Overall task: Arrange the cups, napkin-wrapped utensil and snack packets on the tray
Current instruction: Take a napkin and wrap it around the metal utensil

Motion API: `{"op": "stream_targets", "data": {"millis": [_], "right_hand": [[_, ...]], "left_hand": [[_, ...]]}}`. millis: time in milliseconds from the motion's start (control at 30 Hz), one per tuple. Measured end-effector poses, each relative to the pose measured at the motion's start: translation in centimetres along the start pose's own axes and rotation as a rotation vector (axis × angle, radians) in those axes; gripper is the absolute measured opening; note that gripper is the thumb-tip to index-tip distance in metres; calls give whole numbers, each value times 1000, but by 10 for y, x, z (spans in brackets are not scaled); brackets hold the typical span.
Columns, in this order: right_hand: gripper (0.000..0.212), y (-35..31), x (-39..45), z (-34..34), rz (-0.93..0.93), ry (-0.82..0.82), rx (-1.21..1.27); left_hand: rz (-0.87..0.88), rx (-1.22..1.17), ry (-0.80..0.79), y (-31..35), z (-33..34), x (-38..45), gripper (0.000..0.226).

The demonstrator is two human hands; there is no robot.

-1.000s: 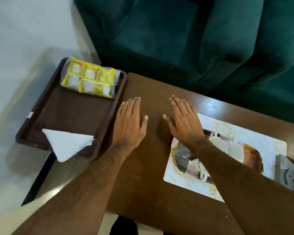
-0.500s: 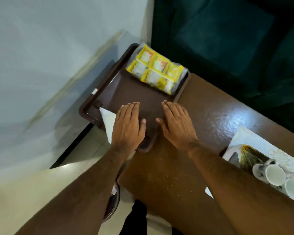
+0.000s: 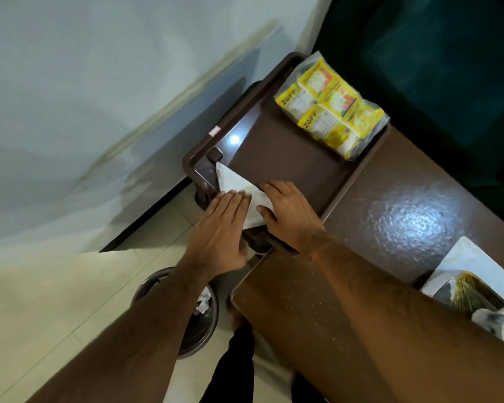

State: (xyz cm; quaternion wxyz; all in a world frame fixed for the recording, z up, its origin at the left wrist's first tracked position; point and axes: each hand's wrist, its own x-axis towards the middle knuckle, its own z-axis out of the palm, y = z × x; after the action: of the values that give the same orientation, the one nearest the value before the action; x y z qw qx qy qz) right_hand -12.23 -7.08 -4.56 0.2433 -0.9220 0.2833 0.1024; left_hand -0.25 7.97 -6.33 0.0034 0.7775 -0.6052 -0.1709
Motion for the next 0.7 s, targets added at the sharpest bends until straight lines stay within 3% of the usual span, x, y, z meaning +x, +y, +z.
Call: {"op": "stream_targets", "data": {"millis": [300,567,700], "right_hand": [[52,-7,3,3,23,-30,43],[61,-1,-3,1,-29,-17,107],[72,0,-5,-3,-62,16,116]], "left_hand": [[25,179,3,-2,13,4,91],[72,51,309,-6,-4,5,43],[52,-6,467,-3,-15,18,33]]}}
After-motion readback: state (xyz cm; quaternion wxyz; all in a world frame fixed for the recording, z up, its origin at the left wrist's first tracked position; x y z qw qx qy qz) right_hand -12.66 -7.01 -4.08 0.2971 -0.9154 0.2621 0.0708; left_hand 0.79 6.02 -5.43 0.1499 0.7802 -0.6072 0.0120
